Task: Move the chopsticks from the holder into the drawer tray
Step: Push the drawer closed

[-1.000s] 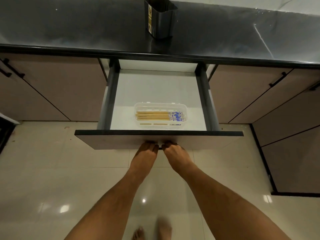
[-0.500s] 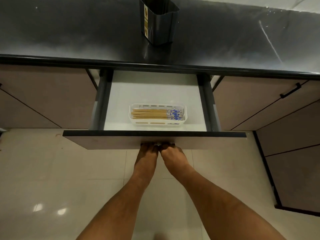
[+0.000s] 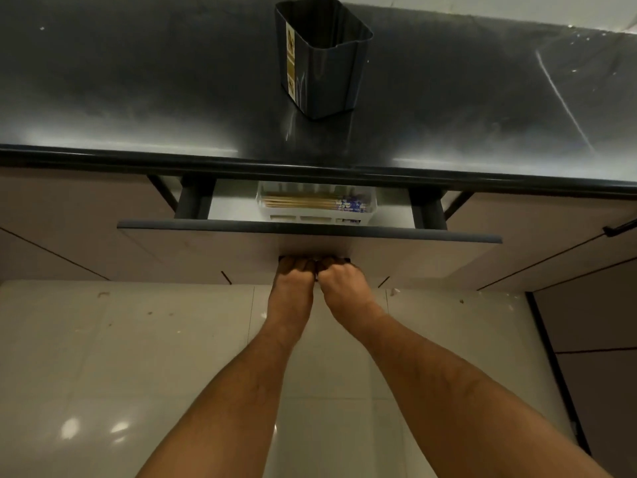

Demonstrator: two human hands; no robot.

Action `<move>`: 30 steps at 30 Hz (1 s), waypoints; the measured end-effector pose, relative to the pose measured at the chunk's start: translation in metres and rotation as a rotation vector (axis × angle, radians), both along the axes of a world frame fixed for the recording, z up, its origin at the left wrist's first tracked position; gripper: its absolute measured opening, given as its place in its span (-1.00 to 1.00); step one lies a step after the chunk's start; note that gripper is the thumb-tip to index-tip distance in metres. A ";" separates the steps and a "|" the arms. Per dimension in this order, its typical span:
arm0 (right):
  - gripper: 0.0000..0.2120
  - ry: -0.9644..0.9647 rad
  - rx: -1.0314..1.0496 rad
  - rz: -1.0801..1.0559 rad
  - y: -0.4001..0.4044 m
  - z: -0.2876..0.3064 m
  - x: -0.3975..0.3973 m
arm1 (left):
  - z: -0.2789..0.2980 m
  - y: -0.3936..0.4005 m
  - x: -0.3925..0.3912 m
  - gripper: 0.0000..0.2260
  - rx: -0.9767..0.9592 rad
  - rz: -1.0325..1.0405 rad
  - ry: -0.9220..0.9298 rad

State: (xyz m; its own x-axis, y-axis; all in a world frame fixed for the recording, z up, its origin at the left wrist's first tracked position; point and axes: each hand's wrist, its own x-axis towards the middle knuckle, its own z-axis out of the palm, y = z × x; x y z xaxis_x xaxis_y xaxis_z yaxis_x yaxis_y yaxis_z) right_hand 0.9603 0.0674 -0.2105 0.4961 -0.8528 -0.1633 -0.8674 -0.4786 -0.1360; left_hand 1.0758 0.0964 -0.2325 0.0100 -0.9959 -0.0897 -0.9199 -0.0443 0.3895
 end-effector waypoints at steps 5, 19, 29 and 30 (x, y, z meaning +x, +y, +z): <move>-0.95 0.013 -0.052 -0.018 -0.046 -0.001 0.005 | -0.003 -0.045 0.004 -0.89 -0.047 0.006 -0.044; -0.71 0.152 -0.101 -0.039 -0.124 -0.012 0.021 | -0.018 -0.126 0.009 -0.67 -0.183 -0.072 -0.261; -0.75 0.068 -0.135 -0.048 -0.126 -0.012 0.019 | -0.014 -0.129 0.012 -0.75 -0.213 -0.064 -0.045; -0.74 0.068 -0.127 -0.060 -0.126 -0.012 0.019 | -0.012 -0.129 0.012 -0.75 -0.203 -0.066 -0.055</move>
State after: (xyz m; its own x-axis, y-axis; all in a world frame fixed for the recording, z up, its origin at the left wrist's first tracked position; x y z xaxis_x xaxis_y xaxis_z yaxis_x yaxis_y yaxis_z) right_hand 0.9797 -0.0586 -0.2220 0.4348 -0.8966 -0.0840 -0.9003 -0.4349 -0.0175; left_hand 1.0876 -0.0325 -0.2449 -0.0560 -0.9921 0.1120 -0.9384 0.0906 0.3335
